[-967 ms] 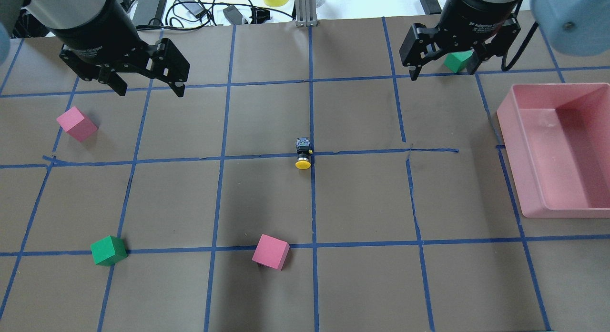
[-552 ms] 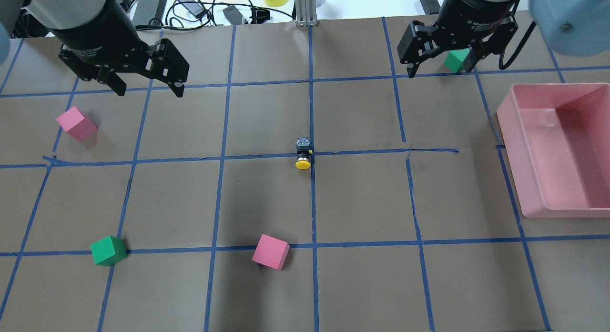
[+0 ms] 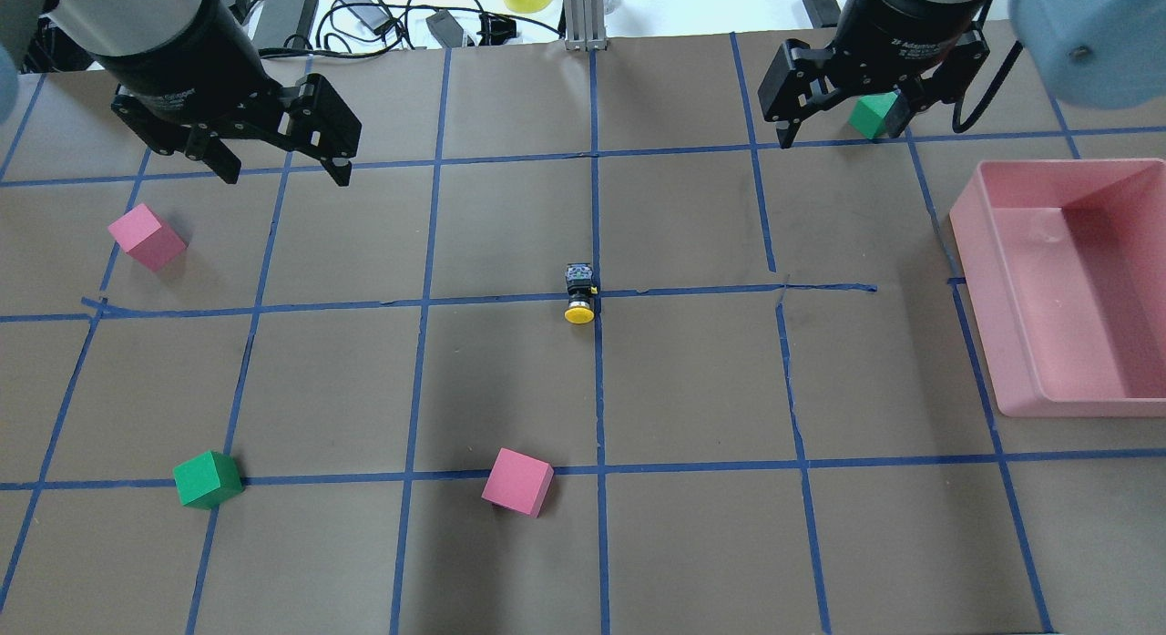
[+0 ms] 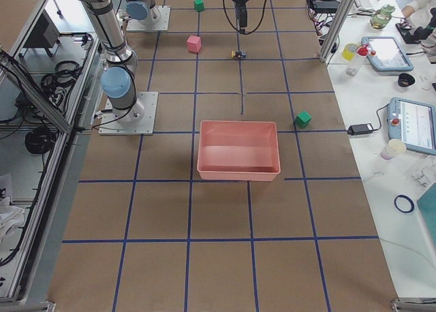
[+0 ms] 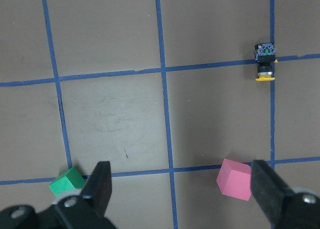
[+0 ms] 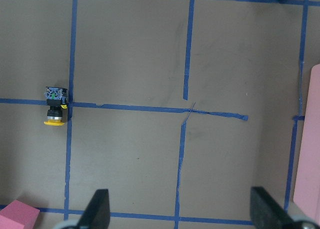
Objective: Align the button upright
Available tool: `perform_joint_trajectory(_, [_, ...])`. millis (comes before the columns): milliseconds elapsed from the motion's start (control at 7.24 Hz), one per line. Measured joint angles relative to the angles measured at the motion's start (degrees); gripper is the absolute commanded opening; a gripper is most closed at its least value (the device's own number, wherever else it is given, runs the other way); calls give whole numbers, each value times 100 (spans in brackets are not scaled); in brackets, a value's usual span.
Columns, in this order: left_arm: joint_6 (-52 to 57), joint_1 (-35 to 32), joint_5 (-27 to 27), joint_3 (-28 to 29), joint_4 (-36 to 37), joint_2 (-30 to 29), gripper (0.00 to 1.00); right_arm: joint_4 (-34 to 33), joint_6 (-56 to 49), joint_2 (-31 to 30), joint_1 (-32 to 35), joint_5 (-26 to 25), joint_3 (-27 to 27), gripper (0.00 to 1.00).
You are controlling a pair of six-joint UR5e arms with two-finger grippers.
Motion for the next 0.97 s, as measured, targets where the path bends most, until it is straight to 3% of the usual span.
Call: perform_joint_trajectory(967, [0, 0, -1, 0, 0, 1, 100, -115, -7, 25, 5, 79, -6, 100])
